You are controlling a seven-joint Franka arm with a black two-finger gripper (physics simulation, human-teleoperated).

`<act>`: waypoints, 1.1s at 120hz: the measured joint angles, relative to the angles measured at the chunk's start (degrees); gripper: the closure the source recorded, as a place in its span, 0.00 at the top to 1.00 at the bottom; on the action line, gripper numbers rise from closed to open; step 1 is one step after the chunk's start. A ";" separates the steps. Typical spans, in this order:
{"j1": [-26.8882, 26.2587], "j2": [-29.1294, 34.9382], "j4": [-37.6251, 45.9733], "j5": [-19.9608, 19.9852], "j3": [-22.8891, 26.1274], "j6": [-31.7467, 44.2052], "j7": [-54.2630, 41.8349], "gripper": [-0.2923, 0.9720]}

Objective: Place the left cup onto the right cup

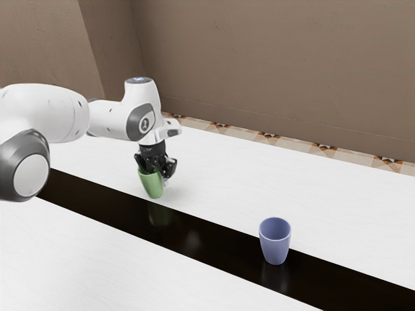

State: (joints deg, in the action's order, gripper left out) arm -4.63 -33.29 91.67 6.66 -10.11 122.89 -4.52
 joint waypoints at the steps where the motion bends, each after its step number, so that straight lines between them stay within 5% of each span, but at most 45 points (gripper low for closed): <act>1: 0.00 -0.01 0.00 0.01 0.00 0.01 0.01 0.31; 41: 0.06 0.09 -0.07 -0.36 -0.01 0.19 0.69 0.15; 91: -1.43 1.97 -0.38 -1.33 -0.02 -1.38 1.81 0.15; 132: -8.34 8.57 -1.88 -4.32 1.09 -8.77 3.91 0.15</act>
State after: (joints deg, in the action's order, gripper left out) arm -12.97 -24.71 89.79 2.34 -9.01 114.12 -0.62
